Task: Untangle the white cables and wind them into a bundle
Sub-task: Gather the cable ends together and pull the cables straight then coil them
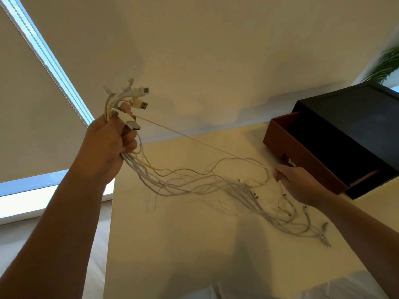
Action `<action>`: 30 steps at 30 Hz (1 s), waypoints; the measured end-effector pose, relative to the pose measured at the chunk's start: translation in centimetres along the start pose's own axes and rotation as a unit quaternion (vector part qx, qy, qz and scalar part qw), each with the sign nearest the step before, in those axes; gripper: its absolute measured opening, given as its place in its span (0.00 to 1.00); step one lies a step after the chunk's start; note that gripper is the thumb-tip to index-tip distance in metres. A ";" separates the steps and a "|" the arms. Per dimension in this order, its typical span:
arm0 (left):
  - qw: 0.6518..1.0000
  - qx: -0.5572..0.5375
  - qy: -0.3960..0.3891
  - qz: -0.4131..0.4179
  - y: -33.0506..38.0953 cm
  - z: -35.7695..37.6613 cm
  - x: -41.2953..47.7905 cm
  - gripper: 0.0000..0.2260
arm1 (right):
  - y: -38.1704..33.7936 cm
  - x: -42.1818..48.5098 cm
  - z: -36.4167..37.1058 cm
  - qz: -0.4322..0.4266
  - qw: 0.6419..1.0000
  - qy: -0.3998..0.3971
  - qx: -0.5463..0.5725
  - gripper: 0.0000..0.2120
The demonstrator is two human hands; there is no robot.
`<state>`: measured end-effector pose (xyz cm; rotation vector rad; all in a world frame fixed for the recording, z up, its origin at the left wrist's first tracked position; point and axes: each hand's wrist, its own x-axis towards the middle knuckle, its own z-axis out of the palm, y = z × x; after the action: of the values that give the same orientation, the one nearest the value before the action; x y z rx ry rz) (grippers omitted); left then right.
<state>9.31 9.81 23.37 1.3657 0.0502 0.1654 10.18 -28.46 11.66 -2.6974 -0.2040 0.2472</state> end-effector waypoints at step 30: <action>0.997 0.073 -0.021 0.001 -1.9 4.2 -0.9 0.19 | -9.8 -0.5 -7.6 -0.121 0.962 0.145 0.196 0.13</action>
<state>9.10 5.20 22.34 1.5152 0.0257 0.1360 10.24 -22.73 22.68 -2.2530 -0.3512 -0.1667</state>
